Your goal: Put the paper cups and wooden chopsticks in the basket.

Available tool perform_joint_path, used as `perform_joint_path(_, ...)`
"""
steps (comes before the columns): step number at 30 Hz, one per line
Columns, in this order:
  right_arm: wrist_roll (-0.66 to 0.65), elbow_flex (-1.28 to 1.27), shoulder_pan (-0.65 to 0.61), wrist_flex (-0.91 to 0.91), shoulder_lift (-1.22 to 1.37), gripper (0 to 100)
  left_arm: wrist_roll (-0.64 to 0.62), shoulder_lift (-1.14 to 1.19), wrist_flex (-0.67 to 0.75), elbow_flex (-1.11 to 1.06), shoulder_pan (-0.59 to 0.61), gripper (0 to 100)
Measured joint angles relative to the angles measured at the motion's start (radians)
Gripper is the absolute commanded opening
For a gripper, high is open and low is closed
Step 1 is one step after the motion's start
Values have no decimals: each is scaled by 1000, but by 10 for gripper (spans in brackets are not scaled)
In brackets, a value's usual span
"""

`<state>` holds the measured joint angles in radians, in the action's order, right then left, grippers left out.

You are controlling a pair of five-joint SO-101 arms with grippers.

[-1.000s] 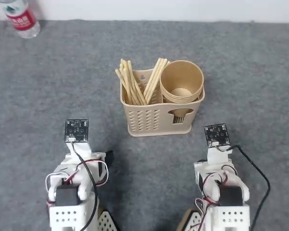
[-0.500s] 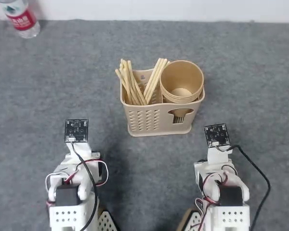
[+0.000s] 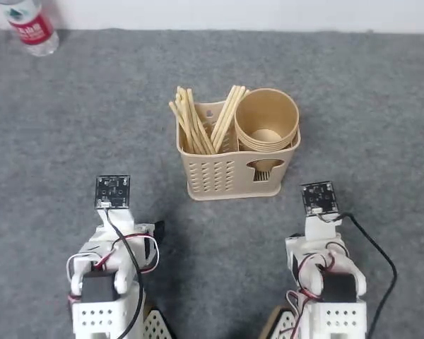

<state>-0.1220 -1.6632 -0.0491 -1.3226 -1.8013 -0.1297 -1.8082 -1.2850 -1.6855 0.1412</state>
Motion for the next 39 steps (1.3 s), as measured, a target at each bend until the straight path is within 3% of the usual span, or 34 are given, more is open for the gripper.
perform_joint_path(3,0,0,48,0,0,344,0,0,0,0,0,183)
perform_joint_path(7,0,0,43,0,0,169,0,0,0,0,-2,1)
perform_joint_path(9,0,0,15,0,0,18,0,0,0,0,-2,17)
perform_joint_path(12,0,0,0,0,0,50,0,0,0,0,0,11)
perform_joint_path(15,0,0,-9,0,0,1,0,0,0,0,2,11)
perform_joint_path(20,0,0,-9,0,0,82,0,0,0,0,2,44)
perform_joint_path(27,0,0,29,0,0,443,52,0,0,0,12,367)
perform_joint_path(31,0,0,25,0,0,500,12,0,0,0,54,341)
perform_joint_path(34,0,0,23,0,0,400,12,0,0,0,52,289)
perform_joint_path(36,0,0,25,0,0,258,12,0,0,0,52,216)
perform_joint_path(39,0,0,23,0,0,0,12,0,0,0,52,30)
